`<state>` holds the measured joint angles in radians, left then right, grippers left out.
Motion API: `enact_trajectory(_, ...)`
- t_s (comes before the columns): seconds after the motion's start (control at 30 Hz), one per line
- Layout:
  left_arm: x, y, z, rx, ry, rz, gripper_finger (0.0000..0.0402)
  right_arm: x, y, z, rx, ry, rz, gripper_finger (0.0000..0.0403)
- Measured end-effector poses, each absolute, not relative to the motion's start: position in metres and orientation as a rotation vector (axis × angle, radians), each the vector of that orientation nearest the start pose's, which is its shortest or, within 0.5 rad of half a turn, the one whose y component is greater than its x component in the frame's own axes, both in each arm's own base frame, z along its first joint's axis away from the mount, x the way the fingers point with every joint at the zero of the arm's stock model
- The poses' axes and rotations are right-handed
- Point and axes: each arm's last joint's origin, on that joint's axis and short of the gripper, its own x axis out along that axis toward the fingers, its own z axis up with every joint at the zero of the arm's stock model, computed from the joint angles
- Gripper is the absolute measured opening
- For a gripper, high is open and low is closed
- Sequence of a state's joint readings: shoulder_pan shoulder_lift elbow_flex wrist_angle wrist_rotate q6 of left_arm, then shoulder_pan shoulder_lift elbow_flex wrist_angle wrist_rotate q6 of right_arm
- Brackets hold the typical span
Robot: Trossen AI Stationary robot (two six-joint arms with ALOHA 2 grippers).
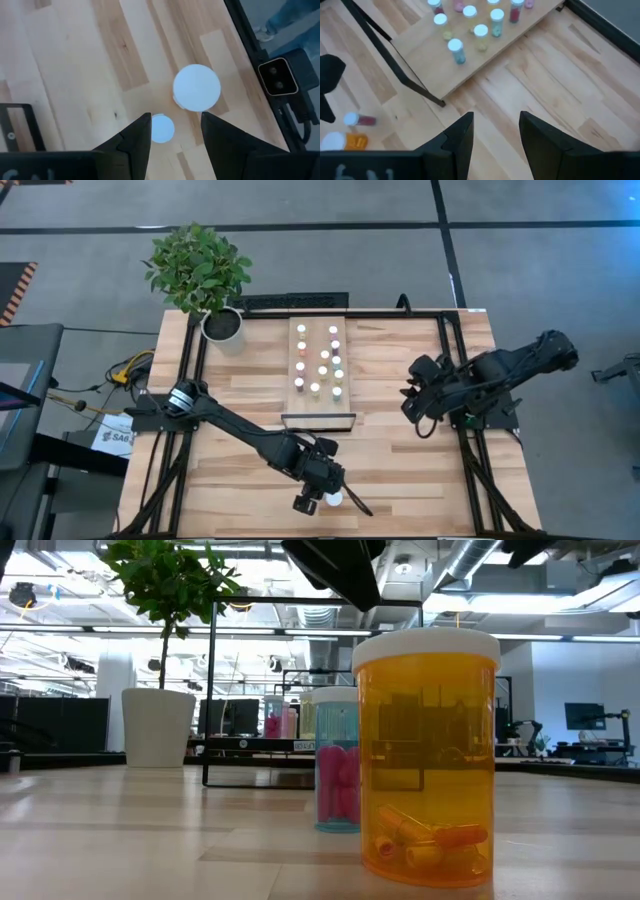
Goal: Pick and place medicine bottles onto shelf by color
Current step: Put the blue pill bottle on the shelf
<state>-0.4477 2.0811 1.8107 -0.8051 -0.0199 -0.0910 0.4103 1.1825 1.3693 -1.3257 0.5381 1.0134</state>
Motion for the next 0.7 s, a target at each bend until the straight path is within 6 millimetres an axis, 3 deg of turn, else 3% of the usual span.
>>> enact_trajectory(0.3, 0.402, -0.193, 0.241, 0.162, 1.082, -0.337, 0.0158, 0.210, 0.074, 0.349, 0.377, 0.868, -0.618, 0.0179)
enact_trajectory(0.5, 0.401, -0.189, 0.240, 0.180, 1.103, -0.320, 0.0158, 0.240, 0.079, 0.337, 0.473, 0.923, -0.596, 0.0179)
enact_trajectory(0.7, 0.400, -0.190, 0.239, 0.200, 1.110, -0.306, 0.0158, 0.235, 0.086, 0.341, 0.321, 0.942, -0.495, 0.0179)
